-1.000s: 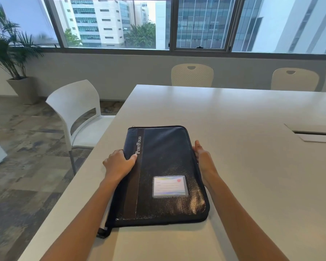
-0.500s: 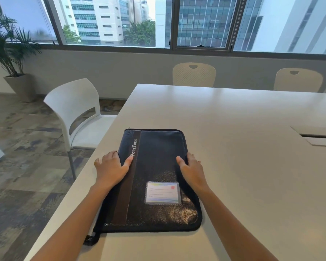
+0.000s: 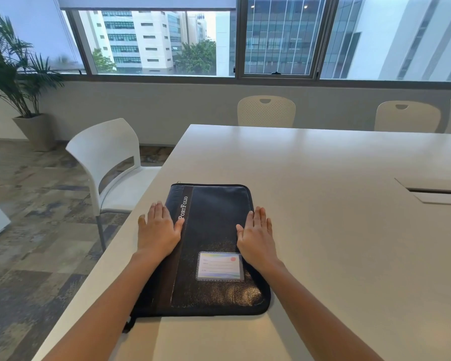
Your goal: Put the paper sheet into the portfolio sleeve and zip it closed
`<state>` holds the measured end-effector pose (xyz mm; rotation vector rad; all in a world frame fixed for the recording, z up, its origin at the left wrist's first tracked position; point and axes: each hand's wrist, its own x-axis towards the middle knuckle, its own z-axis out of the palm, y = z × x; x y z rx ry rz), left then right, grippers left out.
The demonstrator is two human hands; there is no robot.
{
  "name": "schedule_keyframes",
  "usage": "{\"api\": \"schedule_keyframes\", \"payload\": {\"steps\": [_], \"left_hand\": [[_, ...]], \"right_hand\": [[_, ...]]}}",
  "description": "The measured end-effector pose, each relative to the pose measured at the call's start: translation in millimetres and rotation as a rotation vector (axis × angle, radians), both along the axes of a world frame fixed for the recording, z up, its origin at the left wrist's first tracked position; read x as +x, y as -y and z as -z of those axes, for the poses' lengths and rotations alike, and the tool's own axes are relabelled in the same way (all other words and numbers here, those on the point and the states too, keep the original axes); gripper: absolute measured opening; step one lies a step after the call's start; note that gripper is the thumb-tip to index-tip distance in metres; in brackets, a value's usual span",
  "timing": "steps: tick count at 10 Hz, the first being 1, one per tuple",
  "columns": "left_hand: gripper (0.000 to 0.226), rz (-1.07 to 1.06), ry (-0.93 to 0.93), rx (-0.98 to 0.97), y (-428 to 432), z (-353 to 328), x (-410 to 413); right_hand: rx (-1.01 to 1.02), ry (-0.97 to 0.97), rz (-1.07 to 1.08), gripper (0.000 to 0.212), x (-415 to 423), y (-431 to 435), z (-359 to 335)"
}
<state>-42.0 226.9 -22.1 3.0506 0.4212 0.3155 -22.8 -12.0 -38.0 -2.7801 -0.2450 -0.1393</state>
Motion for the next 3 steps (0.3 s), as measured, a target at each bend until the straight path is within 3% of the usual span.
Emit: {"api": "schedule_keyframes", "payload": {"steps": [3], "left_hand": [[0.087, 0.214, 0.058, -0.118, 84.7, -0.3, -5.1]], "right_hand": [[0.029, 0.108, -0.013, 0.062, -2.4, 25.5, -5.7]]}}
